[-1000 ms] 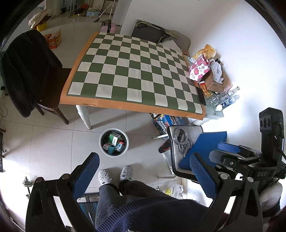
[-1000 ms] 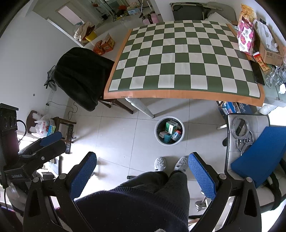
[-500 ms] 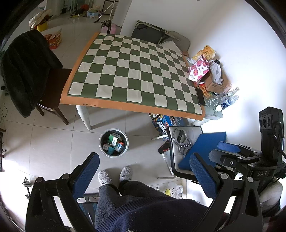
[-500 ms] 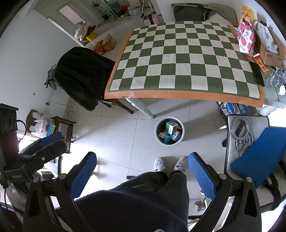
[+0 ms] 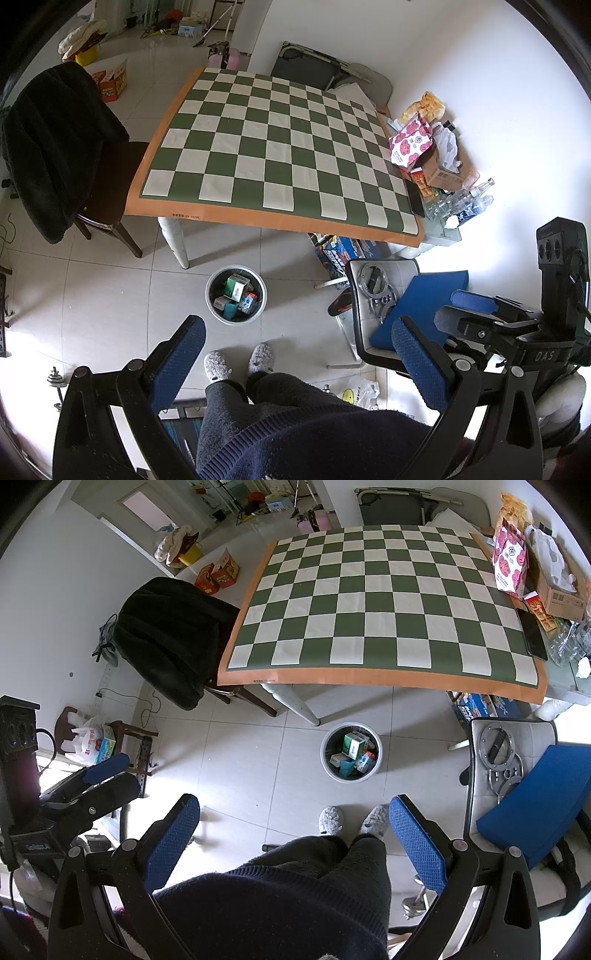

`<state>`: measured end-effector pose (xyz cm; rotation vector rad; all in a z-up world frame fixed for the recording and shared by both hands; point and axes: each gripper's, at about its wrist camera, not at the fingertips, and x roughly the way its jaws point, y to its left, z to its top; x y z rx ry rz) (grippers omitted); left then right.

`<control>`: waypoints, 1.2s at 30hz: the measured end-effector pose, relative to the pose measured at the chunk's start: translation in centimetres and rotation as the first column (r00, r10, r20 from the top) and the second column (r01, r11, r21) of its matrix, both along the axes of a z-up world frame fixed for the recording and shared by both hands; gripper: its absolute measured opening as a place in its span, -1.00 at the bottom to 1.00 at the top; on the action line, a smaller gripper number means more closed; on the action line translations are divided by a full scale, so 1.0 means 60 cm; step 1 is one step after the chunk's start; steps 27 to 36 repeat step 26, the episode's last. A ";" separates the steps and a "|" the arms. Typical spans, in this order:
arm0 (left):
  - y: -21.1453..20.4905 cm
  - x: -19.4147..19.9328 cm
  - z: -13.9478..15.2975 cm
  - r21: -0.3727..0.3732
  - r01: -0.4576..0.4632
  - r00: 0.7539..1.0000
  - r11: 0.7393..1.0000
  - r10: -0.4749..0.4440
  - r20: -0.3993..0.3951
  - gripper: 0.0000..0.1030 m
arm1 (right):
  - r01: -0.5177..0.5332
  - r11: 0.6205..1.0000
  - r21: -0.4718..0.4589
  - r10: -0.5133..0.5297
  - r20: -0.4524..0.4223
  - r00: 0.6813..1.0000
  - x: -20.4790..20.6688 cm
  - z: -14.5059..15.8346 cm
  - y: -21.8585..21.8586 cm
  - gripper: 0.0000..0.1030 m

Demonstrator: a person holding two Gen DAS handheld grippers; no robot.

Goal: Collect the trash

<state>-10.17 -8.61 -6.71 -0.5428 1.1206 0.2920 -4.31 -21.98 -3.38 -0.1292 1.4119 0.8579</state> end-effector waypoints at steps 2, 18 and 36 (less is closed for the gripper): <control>0.000 0.000 0.000 -0.001 0.001 1.000 1.000 -0.001 0.000 1.00 | 0.002 1.000 0.000 -0.002 0.000 1.000 0.000 0.001 0.001 1.00; 0.005 -0.002 -0.001 -0.002 0.004 1.000 1.000 -0.004 0.000 1.00 | -0.002 1.000 -0.001 0.002 -0.001 1.000 0.000 0.005 0.005 1.00; 0.010 0.000 0.001 -0.002 0.008 1.000 1.000 -0.008 0.006 1.00 | 0.002 1.000 0.000 -0.002 0.000 1.000 -0.002 0.004 0.008 1.00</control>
